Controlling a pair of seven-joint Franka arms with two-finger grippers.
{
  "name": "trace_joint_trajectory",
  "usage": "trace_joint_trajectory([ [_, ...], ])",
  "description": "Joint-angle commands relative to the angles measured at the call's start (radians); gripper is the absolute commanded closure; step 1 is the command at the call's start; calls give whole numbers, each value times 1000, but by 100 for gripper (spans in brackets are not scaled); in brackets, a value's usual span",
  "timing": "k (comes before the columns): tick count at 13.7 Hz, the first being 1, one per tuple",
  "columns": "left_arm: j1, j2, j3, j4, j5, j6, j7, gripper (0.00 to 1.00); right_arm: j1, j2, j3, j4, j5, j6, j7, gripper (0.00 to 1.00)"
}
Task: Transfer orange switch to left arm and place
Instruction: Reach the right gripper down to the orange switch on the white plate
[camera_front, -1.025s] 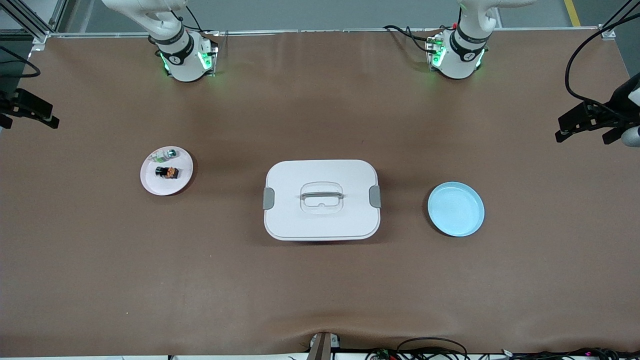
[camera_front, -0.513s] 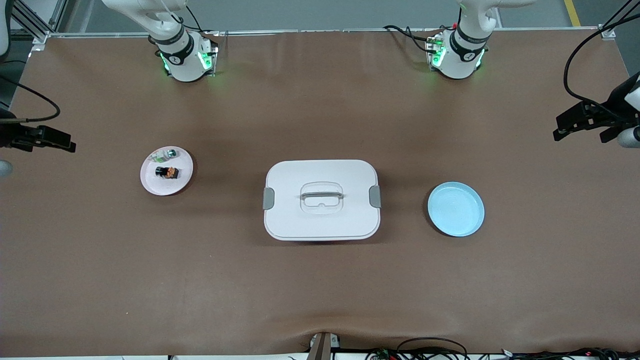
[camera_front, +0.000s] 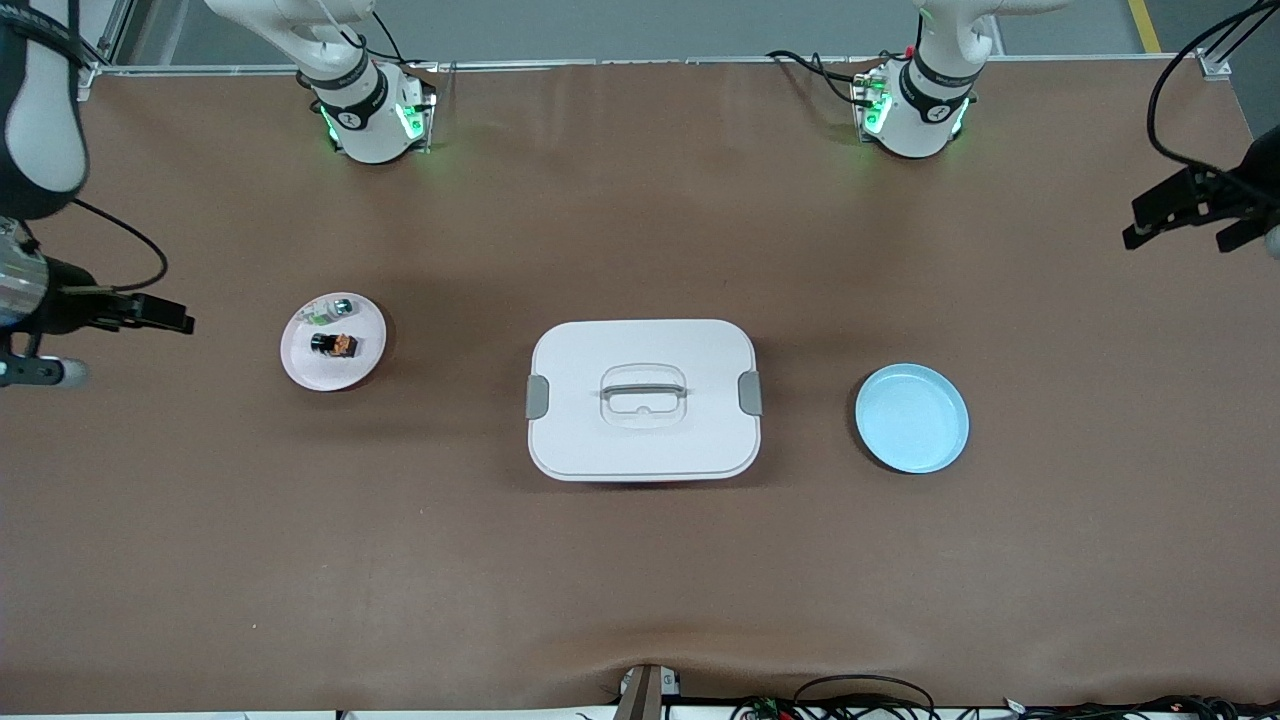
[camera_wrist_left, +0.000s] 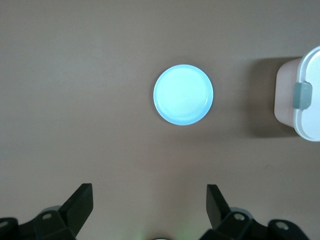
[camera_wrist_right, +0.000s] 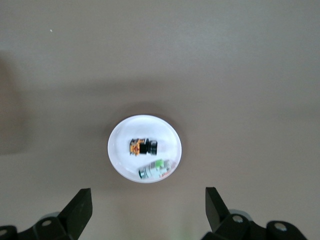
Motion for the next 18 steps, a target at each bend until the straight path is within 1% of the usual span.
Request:
trace_joint_trajectory([
  [1,7,-54,-4,-1,-38,-106,-4,0,-11,-110,7,-241,21,171,7,0],
  [3,5,-62,-10,-2,-55,-129,-7,0,-9,-123,7,-355,36,283,18,0],
  [6,-1,-73,-30,0,-65,-131,-45,0,0,-118,9,-490,38,458,58,0],
  [10,1,-71,-56,0,-81,-125,-84,0,23,-88,11,-617,38,681,86,0],
  [13,-4,-79,-59,0,-81,-129,-68,0,67,-49,10,-676,38,803,149,0],
  [15,-1,-82,-103,6,-81,-131,-74,0,69,-5,11,-694,38,877,150,0],
  [17,-1,-128,-108,90,-78,-132,-82,0,75,38,11,-697,38,925,150,0],
  [18,-1,-135,-108,100,-72,-132,-84,0,75,54,11,-697,38,940,150,0],
])
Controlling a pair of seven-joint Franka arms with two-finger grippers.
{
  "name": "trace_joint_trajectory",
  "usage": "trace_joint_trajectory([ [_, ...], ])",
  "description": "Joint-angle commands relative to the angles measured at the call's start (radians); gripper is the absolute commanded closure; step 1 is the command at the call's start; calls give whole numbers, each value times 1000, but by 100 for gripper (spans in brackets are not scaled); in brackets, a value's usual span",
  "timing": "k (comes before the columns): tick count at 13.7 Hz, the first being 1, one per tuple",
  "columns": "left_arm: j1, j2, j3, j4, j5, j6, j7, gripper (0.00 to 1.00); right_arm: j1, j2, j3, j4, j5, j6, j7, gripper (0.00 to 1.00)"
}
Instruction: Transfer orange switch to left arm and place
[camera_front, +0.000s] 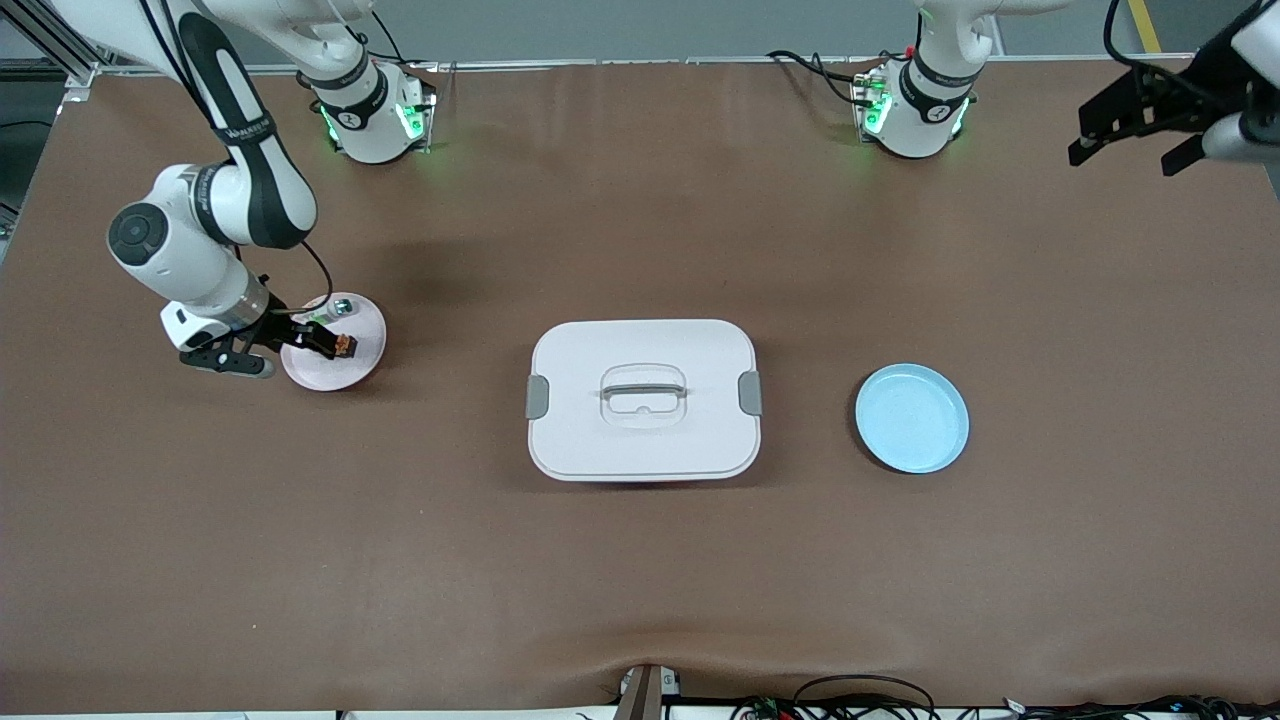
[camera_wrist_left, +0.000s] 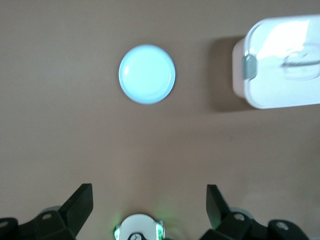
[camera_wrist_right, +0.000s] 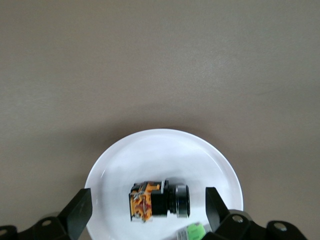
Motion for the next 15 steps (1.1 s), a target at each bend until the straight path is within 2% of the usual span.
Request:
trace_joint_trajectory([
  [1,6,-61,-2,66,-2,-15,-5,0,10,43,-3,-2,7,44,13,0],
  [4,14,-110,11,72,2,-15,-2,0,13,72,-3,-11,7,69,13,0],
  [7,23,-43,25,69,-12,-22,16,0,12,74,-3,-41,7,77,13,0],
  [15,20,-4,24,60,-40,13,13,0,12,110,-2,-61,7,86,12,0],
])
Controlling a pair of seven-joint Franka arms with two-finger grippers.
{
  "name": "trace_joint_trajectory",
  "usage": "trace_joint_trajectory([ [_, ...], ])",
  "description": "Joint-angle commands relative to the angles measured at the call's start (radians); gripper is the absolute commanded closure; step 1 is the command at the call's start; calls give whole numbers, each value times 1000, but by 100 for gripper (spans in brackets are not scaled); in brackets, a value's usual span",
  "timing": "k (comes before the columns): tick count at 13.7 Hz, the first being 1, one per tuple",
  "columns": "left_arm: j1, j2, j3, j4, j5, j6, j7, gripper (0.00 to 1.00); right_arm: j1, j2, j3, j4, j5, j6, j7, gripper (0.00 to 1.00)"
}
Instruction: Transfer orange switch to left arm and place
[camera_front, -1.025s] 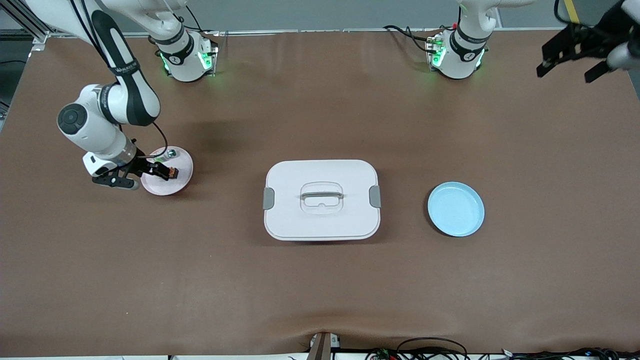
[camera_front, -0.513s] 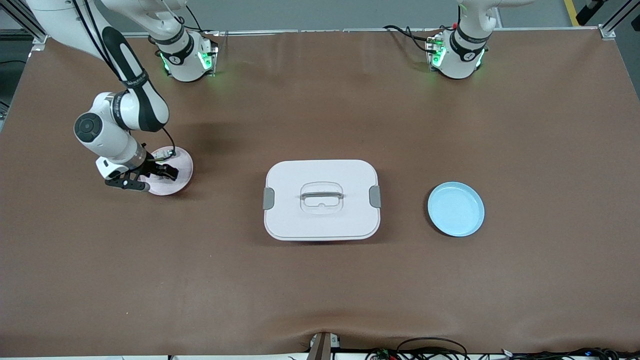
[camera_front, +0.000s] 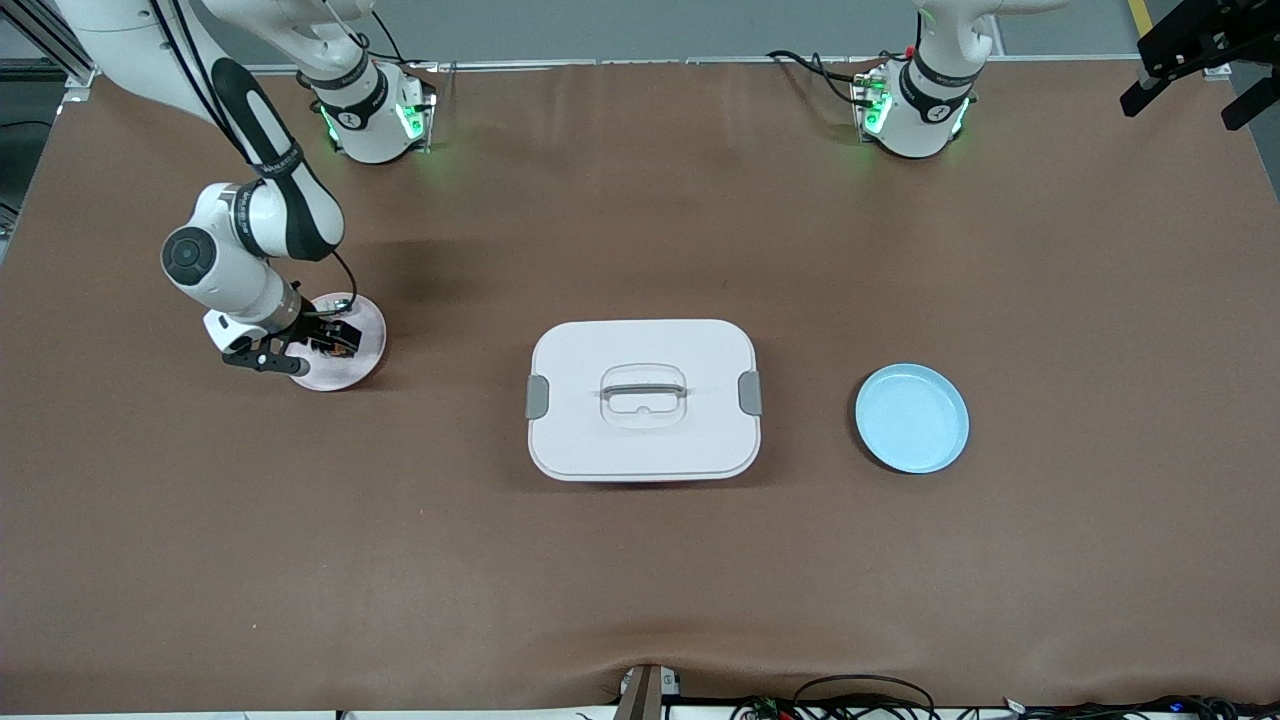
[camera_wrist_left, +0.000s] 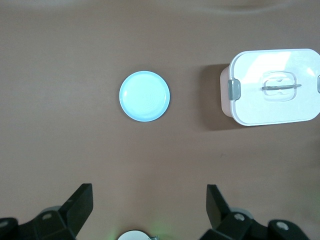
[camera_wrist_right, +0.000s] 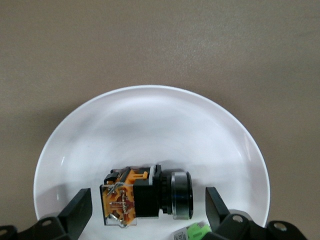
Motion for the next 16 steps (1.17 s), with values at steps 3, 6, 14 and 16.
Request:
trace_joint_trajectory([
  [3,8,85,3,-11,0,2,7,0,4,15,-1,-4,7,17,13,0],
  [6,8,132,5,-11,1,5,7,0,4,13,-1,-1,7,17,13,37],
  [14,43,123,3,-27,6,13,7,0,1,-31,2,42,8,-73,55,100],
  [16,62,120,2,-52,7,17,8,0,1,-77,2,111,11,-240,59,100],
])
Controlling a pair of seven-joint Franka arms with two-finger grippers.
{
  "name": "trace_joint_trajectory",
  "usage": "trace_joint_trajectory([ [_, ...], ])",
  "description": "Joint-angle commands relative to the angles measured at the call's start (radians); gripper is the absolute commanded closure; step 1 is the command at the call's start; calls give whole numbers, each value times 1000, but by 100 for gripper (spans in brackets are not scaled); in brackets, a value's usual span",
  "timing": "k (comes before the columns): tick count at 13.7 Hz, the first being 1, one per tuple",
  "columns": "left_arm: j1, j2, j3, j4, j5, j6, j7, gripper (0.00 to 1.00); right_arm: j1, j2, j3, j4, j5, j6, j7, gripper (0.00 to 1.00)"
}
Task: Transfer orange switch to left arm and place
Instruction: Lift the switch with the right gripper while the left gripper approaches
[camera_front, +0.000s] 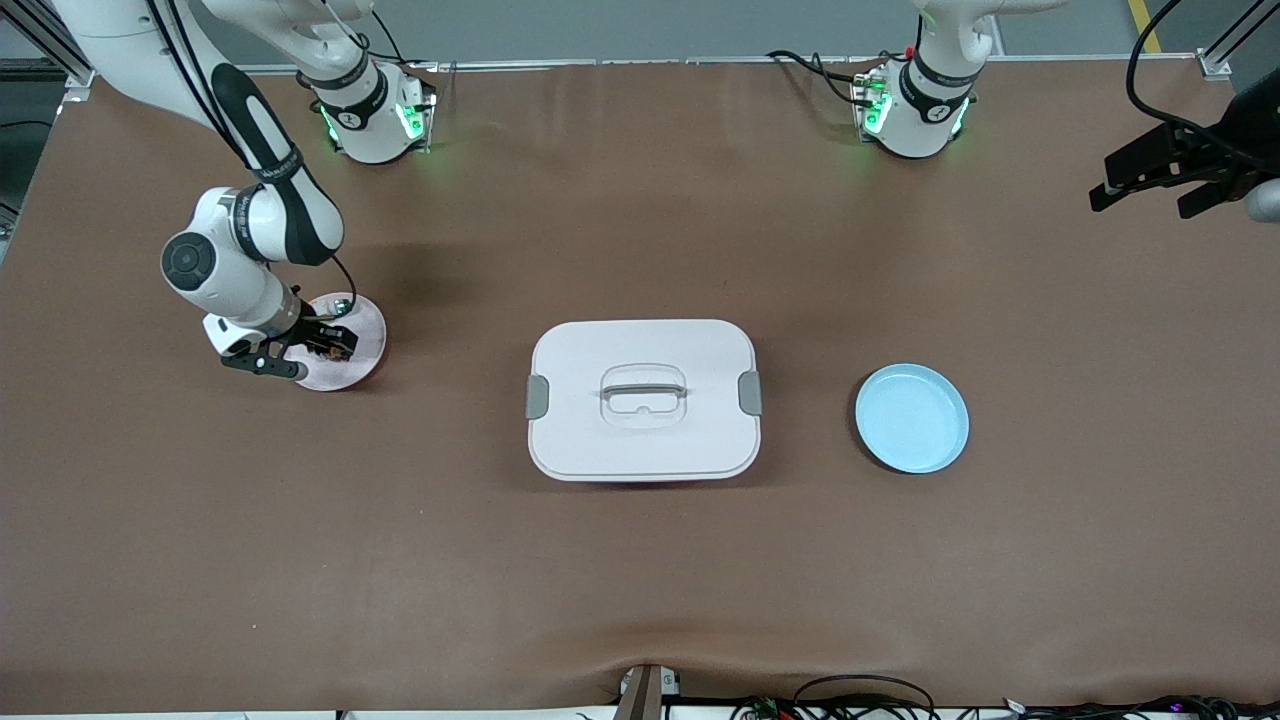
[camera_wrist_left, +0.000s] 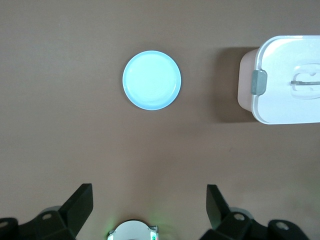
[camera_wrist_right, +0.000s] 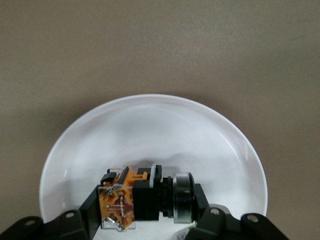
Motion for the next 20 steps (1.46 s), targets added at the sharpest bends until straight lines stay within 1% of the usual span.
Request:
trace_joint_trajectory([
  [1,24,-26,-3,-52,7,25,13,0,4,-89,2,97,45,-242,37,100],
  [2,22,-38,-3,-89,18,64,15,0,5,-108,2,158,97,-361,44,100],
  [4,2,-65,0,-167,31,169,15,0,7,-116,2,295,184,-582,75,100],
  [6,-35,-58,0,-177,71,225,15,0,17,-113,4,430,202,-750,182,100],
  [8,-36,-56,-1,-175,70,237,16,0,63,-105,4,549,205,-865,328,100],
  [9,-36,-49,-6,-175,71,237,16,0,91,-103,4,589,246,-891,407,100],
  [11,-29,-49,-7,-170,70,237,16,0,126,-103,4,639,387,-896,541,100],
  [12,-27,-49,-6,-169,68,237,18,0,145,-103,4,666,428,-896,608,100],
  [14,-27,-47,-4,-169,70,231,16,0,204,-100,4,740,450,-896,763,100],
  [16,-33,-44,-4,-169,71,224,16,0,253,-82,4,818,493,-896,923,100],
  [18,-33,-41,-10,-164,62,224,16,0,298,-62,4,855,560,-882,1024,100],
  [19,-39,-38,-10,-164,62,225,15,0,316,-54,2,867,582,-879,1057,100],
  [20,-39,-36,-10,-161,64,225,15,0,330,-45,2,887,585,-879,1095,100],
])
